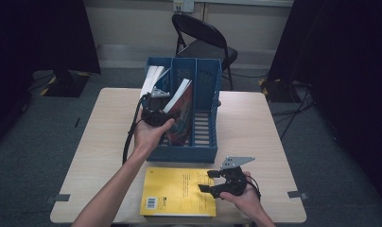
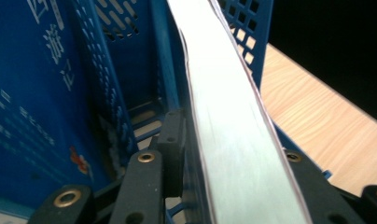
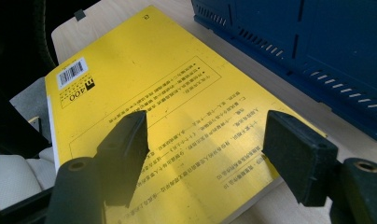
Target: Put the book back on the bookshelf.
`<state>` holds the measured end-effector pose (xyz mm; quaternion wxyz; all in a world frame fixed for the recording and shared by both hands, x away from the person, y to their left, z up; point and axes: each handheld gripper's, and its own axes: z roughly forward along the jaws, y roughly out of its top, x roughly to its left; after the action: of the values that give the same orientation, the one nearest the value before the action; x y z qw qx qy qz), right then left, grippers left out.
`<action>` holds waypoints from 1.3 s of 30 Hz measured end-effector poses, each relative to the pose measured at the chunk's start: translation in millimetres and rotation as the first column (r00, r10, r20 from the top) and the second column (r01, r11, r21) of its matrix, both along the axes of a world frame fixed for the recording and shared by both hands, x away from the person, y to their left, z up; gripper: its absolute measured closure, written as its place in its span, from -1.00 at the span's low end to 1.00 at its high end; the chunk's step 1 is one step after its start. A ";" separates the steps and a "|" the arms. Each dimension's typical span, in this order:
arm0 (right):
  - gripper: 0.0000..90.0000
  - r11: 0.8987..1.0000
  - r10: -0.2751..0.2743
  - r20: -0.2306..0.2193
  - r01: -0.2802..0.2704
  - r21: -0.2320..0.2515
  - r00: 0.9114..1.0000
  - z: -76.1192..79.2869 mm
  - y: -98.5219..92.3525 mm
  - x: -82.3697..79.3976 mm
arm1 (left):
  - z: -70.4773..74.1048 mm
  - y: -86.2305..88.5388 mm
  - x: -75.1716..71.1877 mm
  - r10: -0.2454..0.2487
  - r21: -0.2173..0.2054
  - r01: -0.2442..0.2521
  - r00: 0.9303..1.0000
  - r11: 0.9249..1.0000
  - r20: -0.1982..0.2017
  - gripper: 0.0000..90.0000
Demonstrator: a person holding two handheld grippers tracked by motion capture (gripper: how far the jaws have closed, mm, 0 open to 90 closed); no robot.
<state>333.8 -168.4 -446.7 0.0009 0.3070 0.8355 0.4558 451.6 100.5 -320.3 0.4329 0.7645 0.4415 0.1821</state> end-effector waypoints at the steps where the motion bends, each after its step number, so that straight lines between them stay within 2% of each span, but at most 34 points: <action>1: -0.33 1.000 0.001 0.000 -0.001 0.000 1.000 0.0 0.0 0.0 | 1.7 0.0 1.2 -0.001 0.000 0.001 1.000 1.000 -0.013 0.49; 3: -0.33 1.000 0.001 0.001 -0.001 -0.001 1.000 0.0 0.0 -0.1 | 3.0 0.4 2.1 -0.005 0.006 0.005 1.000 1.000 -0.016 0.49; 5: -0.33 1.000 0.001 0.000 -0.001 0.000 1.000 0.0 0.0 0.0 | 7.0 -0.9 4.5 0.003 0.021 -0.002 0.999 1.000 -0.043 0.51; 6: -0.33 1.000 0.001 -0.002 -0.001 0.000 1.000 0.0 -0.1 0.2 | 11.4 -1.3 7.1 0.005 0.037 -0.002 0.997 0.999 -0.083 0.51; 8: -0.33 1.000 0.001 -0.001 -0.001 0.001 1.000 -0.1 -0.1 0.3 | 12.8 -1.4 8.0 0.000 0.046 0.004 0.996 0.999 -0.089 0.51; 9: -0.33 1.000 0.001 0.000 -0.001 0.000 1.000 0.0 0.0 0.1 | 15.6 -3.6 10.7 -0.010 0.046 0.015 0.994 0.999 -0.113 0.51; 11: -0.34 1.000 -0.001 0.004 0.001 0.000 1.000 -0.1 0.3 -0.2 | 16.7 -3.7 11.5 -0.016 0.051 0.023 0.992 0.998 -0.123 0.53; 13: -0.34 1.000 -0.002 0.005 0.002 0.001 1.000 -0.3 0.5 -0.3 | 20.4 -7.0 13.7 -0.025 0.082 0.037 0.990 0.996 -0.142 0.55; 14: -0.34 1.000 -0.003 0.005 0.003 0.001 1.000 -0.4 0.6 -0.3 | 20.4 -7.0 13.7 -0.025 0.082 0.037 0.990 0.996 -0.142 0.54; 15: -0.34 1.000 -0.003 0.006 0.003 0.002 1.000 -0.4 0.6 -0.4 | 22.2 -8.0 16.4 -0.018 0.078 0.032 0.985 0.996 -0.173 0.55; 18: -0.34 1.000 -0.004 0.004 0.004 0.003 1.000 -0.4 0.6 -0.3 | 24.7 -10.4 19.0 -0.008 0.087 0.027 0.978 0.996 -0.206 0.54; 19: -0.34 1.000 -0.003 0.003 0.003 0.005 1.000 -0.5 0.4 -0.1 | 28.0 -13.1 21.4 -0.002 0.110 0.027 0.974 0.994 -0.228 0.54; 20: -0.34 1.000 -0.003 0.003 0.003 0.005 1.000 -0.5 0.4 -0.1 | 28.0 -13.1 21.4 -0.002 0.110 0.027 0.974 0.994 -0.228 0.54; 21: -0.34 1.000 -0.004 0.005 0.004 0.005 1.000 -0.5 0.5 -0.2 | 30.9 -16.7 23.8 0.007 0.156 0.028 0.975 0.987 -0.223 0.54; 22: -0.34 1.000 -0.004 0.005 0.004 0.005 1.000 -0.5 0.5 -0.2 | 30.9 -16.7 23.8 0.007 0.156 0.028 0.975 0.987 -0.223 0.54; 23: -0.32 1.000 -0.007 0.020 0.007 0.000 1.000 -0.5 0.9 -1.4 | 33.4 -19.4 28.0 0.024 0.180 0.020 0.970 0.983 -0.241 0.54; 25: -0.33 1.000 -0.008 0.020 0.008 0.002 1.000 -0.5 1.2 -2.0 | 35.2 -20.9 31.9 0.021 0.192 0.033 0.962 0.981 -0.273 0.54; 26: -0.33 1.000 -0.008 0.020 0.008 0.002 1.000 -0.5 1.2 -2.0 | 35.2 -20.9 31.9 0.021 0.192 0.033 0.962 0.981 -0.273 0.54; 27: -0.32 1.000 -0.008 0.019 0.008 0.003 1.000 -0.6 1.1 -2.0 | 37.5 -22.4 34.8 0.030 0.205 0.033 0.954 0.978 -0.298 0.55; 28: -0.32 1.000 -0.008 0.019 0.008 0.003 1.000 -0.6 1.1 -2.0 | 37.5 -22.4 34.8 0.030 0.205 0.033 0.954 0.978 -0.298 0.55; 29: -0.32 1.000 -0.009 0.019 0.009 0.005 1.000 -0.6 0.9 -2.0 | 38.1 -24.9 35.6 0.033 0.221 0.035 0.953 0.975 -0.300 0.55; 30: -0.32 1.000 -0.010 0.018 0.010 0.005 1.000 -0.7 0.8 -1.9 | 39.1 -25.8 37.0 0.036 0.227 0.038 0.949 0.973 -0.314 0.55; 31: -0.32 1.000 -0.011 0.018 0.011 0.007 1.000 -0.8 0.7 -1.9 | 40.1 -27.3 39.9 0.042 0.229 0.038 0.940 0.973 -0.338 0.56; 32: -0.32 1.000 -0.011 0.018 0.011 0.007 1.000 -0.8 0.7 -1.9 | 40.1 -27.3 39.9 0.042 0.229 0.038 0.940 0.973 -0.338 0.57; 33: -0.32 1.000 -0.012 0.019 0.012 0.007 1.000 -0.8 0.8 -2.0 | 40.5 -29.2 42.4 0.050 0.238 0.037 0.935 0.971 -0.351 0.57; 34: -0.32 1.000 -0.012 0.019 0.012 0.007 1.000 -0.8 0.8 -2.0 | 40.5 -29.2 42.4 0.050 0.238 0.037 0.935 0.971 -0.351 0.57; 36: -0.32 1.000 -0.012 0.019 0.012 0.008 1.000 -0.7 0.5 -2.4 | 41.6 -29.9 45.5 0.061 0.250 0.037 0.926 0.968 -0.373 0.57; 37: -0.32 1.000 -0.013 0.016 0.013 0.009 1.000 -0.8 0.3 -2.4 | 42.3 -29.9 48.7 0.057 0.255 0.050 0.917 0.966 -0.396 0.56; 38: -0.32 1.000 -0.013 0.016 0.013 0.009 1.000 -0.8 0.3 -2.4 | 42.3 -29.9 48.7 0.057 0.255 0.050 0.917 0.966 -0.396 0.56; 39: -0.32 1.000 -0.012 0.014 0.012 0.011 1.000 -1.0 0.2 -2.2 | 41.9 -29.8 53.4 0.059 0.251 0.059 0.898 0.966 -0.437 0.54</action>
<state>331.7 -168.2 -447.7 0.0080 0.3086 0.8313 0.4623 505.0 70.8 -278.4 0.2184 0.8356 0.5005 0.0602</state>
